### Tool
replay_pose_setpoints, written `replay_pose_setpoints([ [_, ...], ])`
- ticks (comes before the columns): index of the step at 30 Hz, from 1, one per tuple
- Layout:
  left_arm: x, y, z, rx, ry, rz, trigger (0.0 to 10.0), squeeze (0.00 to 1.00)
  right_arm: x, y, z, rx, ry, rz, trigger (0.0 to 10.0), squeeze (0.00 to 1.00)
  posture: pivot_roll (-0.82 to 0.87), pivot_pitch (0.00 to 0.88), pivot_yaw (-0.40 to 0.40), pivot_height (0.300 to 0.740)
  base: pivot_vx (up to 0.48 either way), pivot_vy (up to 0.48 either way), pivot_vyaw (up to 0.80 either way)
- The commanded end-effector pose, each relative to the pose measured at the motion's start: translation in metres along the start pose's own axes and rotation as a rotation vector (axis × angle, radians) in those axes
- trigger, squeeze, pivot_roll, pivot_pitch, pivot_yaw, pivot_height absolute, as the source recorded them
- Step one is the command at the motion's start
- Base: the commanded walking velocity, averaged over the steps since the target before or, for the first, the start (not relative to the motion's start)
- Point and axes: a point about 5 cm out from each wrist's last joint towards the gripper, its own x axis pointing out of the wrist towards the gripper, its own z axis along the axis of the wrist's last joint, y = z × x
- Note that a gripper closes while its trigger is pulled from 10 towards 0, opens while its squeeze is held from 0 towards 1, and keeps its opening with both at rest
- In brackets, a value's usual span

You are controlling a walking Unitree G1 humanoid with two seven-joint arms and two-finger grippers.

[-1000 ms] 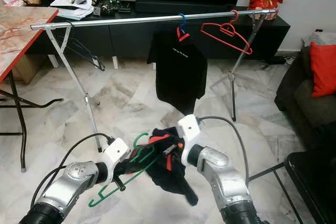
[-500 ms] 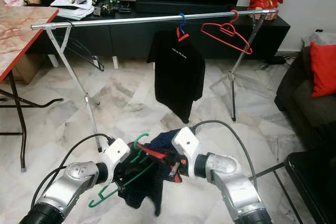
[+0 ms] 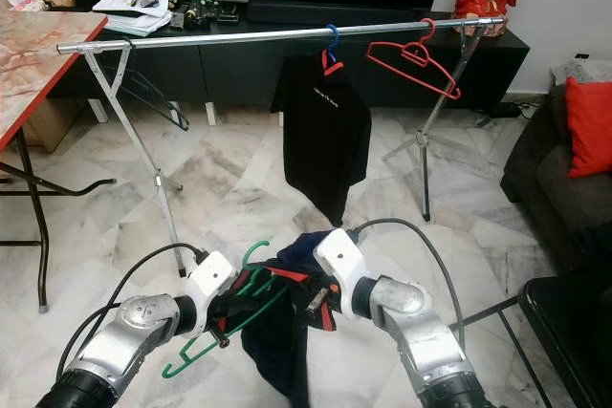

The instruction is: Hang hanger

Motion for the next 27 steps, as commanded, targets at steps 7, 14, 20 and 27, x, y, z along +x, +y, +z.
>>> replay_pose_setpoints([
  [7,-0.002,-0.002,0.004,-0.004,-0.020,-0.040,10.0,0.00,-0.002,0.002,0.016,-0.027,-0.080,0.081,10.0,0.00,0.03,0.089,-0.058,0.740,0.000,0.000,0.00],
  [14,-0.004,-0.006,0.009,0.014,-0.040,-0.087,10.0,0.00,-0.007,0.002,0.018,-0.131,-0.026,0.215,10.0,0.00,0.03,0.087,-0.063,0.740,0.000,0.000,0.00],
  [20,-0.009,-0.011,0.010,0.039,-0.078,-0.140,10.0,0.00,-0.014,-0.011,0.019,-0.188,0.043,0.265,10.0,0.00,0.02,0.092,-0.064,0.740,0.000,0.000,0.00],
  [27,-0.017,-0.012,0.005,0.134,-0.076,-0.161,10.0,0.00,-0.020,-0.021,0.020,-0.206,0.086,0.314,10.0,0.00,0.02,0.103,-0.072,0.740,0.000,0.000,0.00],
])
